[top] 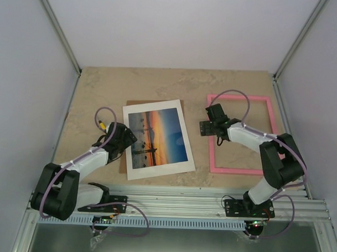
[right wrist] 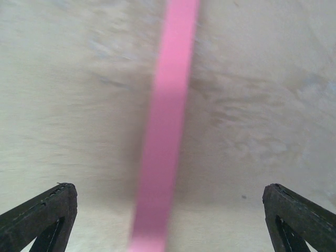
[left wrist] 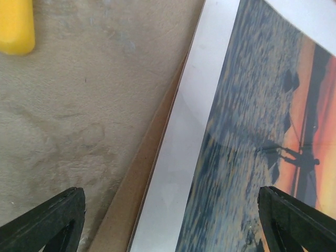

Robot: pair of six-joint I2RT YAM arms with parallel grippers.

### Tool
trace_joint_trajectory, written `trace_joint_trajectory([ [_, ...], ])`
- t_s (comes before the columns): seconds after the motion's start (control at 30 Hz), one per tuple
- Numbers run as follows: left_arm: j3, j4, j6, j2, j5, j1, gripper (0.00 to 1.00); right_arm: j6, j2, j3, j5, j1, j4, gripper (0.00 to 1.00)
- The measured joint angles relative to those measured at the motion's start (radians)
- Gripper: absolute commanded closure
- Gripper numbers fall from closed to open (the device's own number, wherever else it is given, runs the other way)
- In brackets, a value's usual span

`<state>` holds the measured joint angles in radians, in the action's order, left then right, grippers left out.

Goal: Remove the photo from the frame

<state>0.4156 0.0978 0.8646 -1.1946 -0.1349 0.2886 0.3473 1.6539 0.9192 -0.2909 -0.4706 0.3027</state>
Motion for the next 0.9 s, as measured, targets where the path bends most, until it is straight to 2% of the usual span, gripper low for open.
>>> trace_joint_trajectory([
  [0.27,0.006,-0.100,-0.006,-0.085,0.055,-0.001,0.08,-0.064,-0.062,-0.001,0.035,-0.123,-0.055,0.02],
  [0.53,0.016,-0.238,0.015,-0.156,0.174,0.018,0.09,-0.132,-0.100,-0.034,0.086,-0.247,-0.126,0.02],
  [0.7,0.041,-0.268,0.042,-0.195,0.222,0.074,0.08,-0.181,-0.101,-0.057,0.104,-0.335,-0.156,0.02],
  [0.9,0.037,-0.234,0.052,-0.162,0.230,0.084,0.06,-0.253,-0.101,-0.065,0.111,-0.446,-0.186,0.02],
])
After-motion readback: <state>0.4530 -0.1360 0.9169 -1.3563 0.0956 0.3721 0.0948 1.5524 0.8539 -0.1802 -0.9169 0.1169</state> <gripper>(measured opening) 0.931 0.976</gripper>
